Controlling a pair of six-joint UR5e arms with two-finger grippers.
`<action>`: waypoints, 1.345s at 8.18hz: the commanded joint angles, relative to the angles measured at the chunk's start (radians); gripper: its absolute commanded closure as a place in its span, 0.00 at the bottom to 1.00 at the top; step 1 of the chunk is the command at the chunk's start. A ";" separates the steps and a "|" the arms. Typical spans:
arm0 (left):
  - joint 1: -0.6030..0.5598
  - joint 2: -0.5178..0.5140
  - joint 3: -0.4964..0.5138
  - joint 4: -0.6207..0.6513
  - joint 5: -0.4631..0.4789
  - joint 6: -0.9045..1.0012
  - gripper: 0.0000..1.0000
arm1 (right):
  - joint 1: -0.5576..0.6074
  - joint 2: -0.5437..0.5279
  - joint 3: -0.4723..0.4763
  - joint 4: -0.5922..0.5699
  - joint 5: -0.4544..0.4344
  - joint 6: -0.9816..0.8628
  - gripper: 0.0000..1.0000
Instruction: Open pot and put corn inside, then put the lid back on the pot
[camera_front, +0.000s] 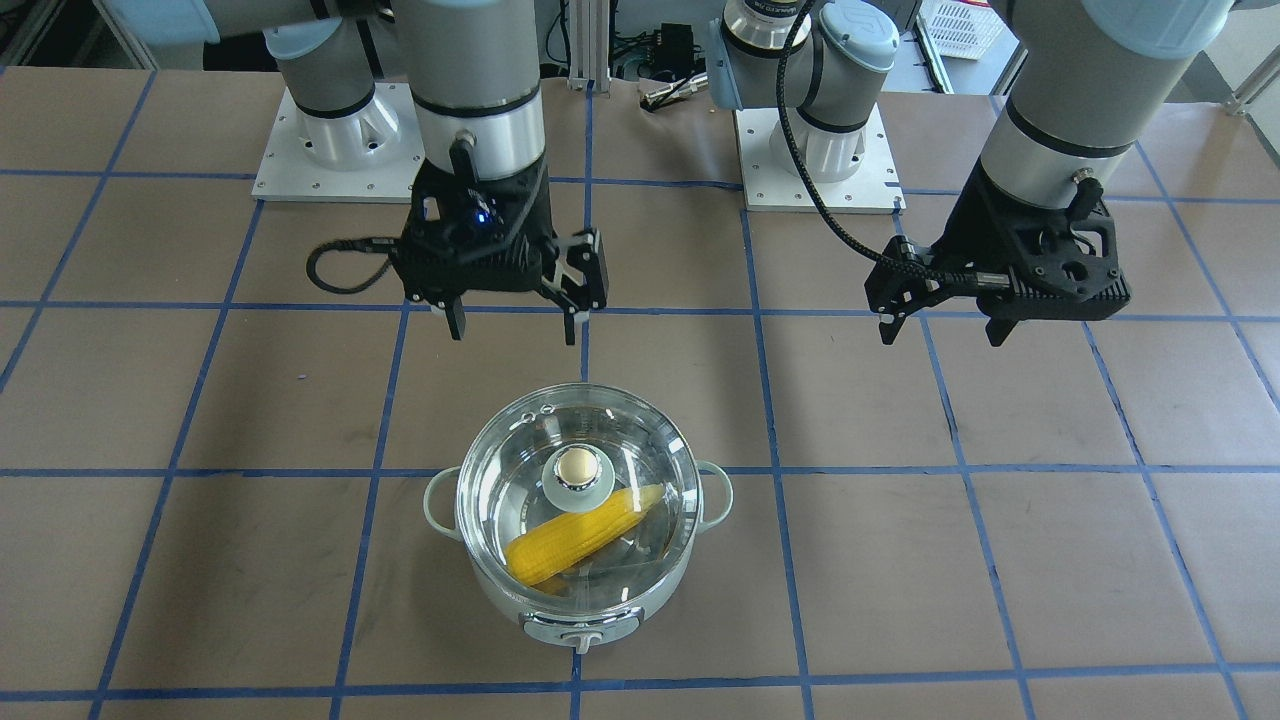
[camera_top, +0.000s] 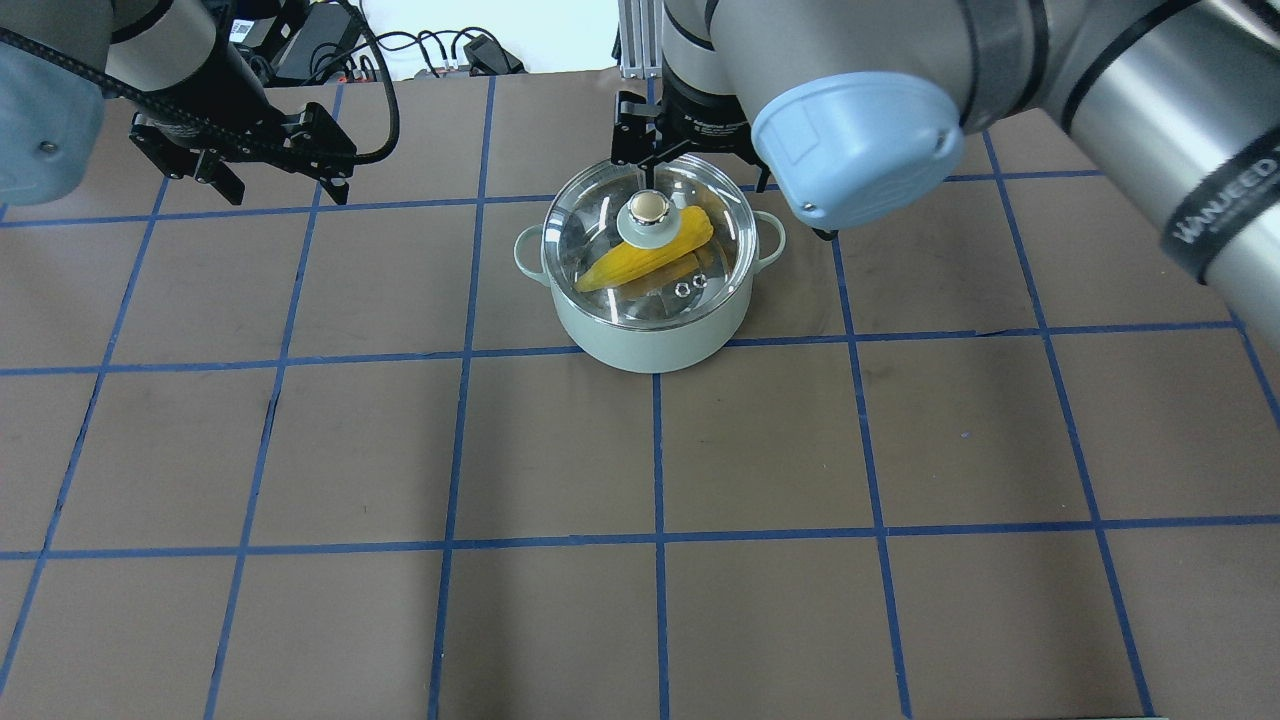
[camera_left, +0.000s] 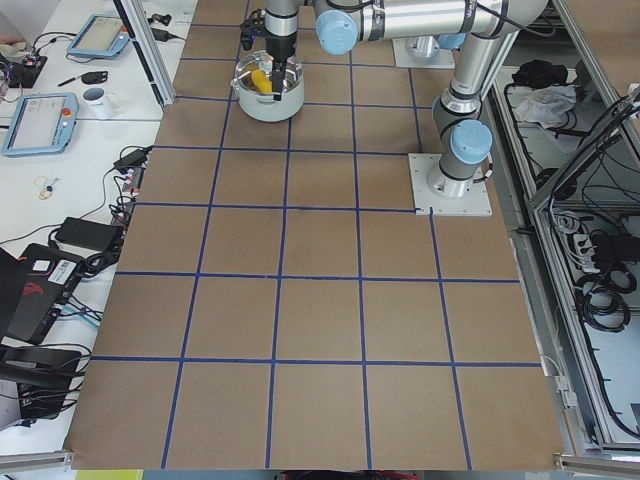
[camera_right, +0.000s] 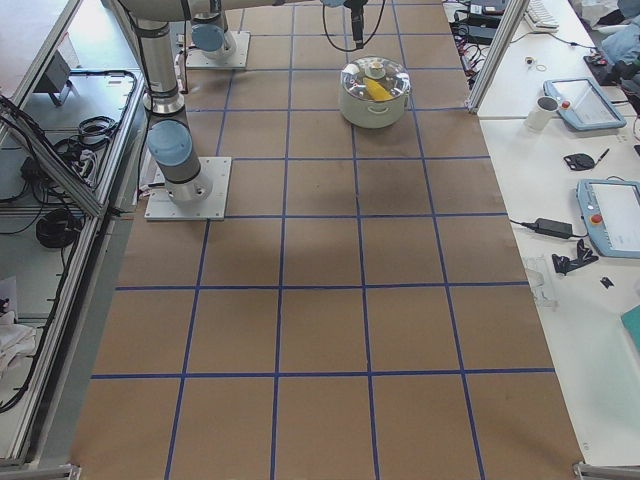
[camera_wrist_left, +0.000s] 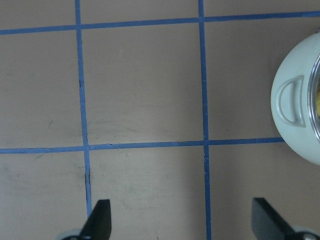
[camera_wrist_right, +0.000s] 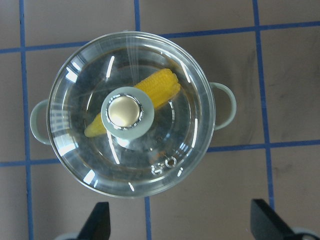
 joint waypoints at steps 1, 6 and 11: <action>-0.002 0.000 0.000 0.000 0.000 0.000 0.00 | -0.050 -0.103 0.004 0.180 -0.001 -0.131 0.00; -0.002 0.000 0.000 0.000 0.001 0.000 0.00 | -0.315 -0.158 0.002 0.227 0.017 -0.440 0.00; -0.002 0.002 0.002 0.000 0.001 0.000 0.00 | -0.314 -0.160 0.004 0.224 0.074 -0.441 0.00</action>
